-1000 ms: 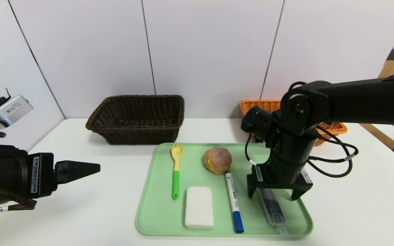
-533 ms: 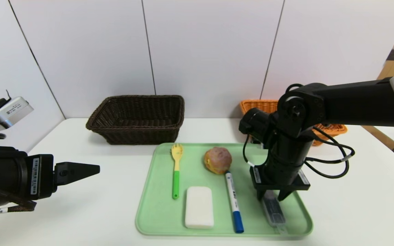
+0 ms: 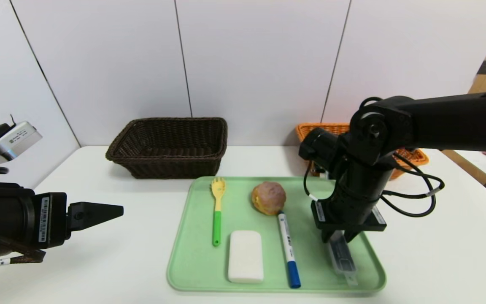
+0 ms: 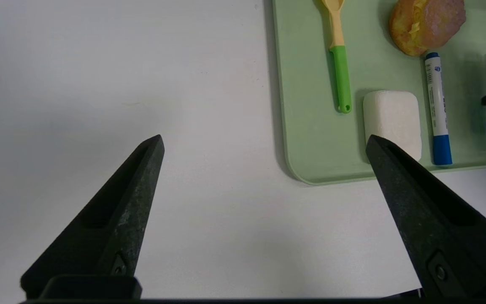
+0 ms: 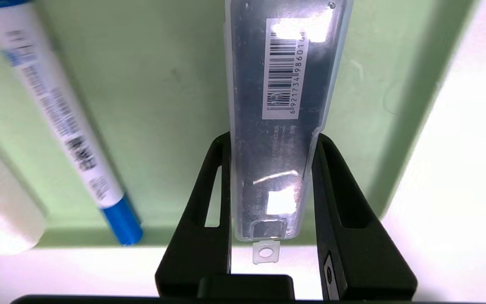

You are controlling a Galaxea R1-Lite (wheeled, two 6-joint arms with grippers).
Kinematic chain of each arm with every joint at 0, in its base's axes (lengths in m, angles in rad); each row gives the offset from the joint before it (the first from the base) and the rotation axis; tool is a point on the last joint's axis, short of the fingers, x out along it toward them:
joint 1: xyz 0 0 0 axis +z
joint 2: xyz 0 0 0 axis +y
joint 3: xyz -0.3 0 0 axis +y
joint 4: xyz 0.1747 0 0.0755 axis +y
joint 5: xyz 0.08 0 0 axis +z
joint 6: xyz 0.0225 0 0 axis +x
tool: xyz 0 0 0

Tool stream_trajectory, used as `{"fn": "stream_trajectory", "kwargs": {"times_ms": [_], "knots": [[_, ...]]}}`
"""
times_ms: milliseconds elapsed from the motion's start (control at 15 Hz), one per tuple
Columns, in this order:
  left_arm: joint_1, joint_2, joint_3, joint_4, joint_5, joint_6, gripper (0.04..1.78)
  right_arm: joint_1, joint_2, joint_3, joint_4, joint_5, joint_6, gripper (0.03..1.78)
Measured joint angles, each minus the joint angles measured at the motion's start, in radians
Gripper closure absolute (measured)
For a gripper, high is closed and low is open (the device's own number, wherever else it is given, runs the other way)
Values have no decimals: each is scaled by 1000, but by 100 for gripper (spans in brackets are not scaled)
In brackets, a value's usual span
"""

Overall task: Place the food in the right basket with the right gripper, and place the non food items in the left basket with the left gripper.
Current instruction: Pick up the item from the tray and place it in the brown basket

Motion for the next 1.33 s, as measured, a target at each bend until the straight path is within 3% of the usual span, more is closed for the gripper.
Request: {"fn": "stream_trajectory", "kwargs": {"times_ms": [133, 267, 600, 867, 1200, 1333], "knots": [[0, -1, 0, 0, -1, 0, 13, 6, -59, -9, -56, 8, 0, 127], [0, -1, 0, 0, 0, 0, 13, 9, -129, -14, -178, 14, -11, 127], [-1, 1, 1, 0, 3, 1, 13, 73, -218, -16, -690, 17, -112, 127], [0, -2, 14, -7, 6, -8, 13, 131, -125, -104, -1073, -32, -207, 127], [0, -24, 36, -69, 5, -10, 13, 157, 21, -272, -1152, -18, -317, 127], [0, -35, 63, -71, 4, -9, 13, 157, 87, -291, -1254, 5, -335, 127]]}}
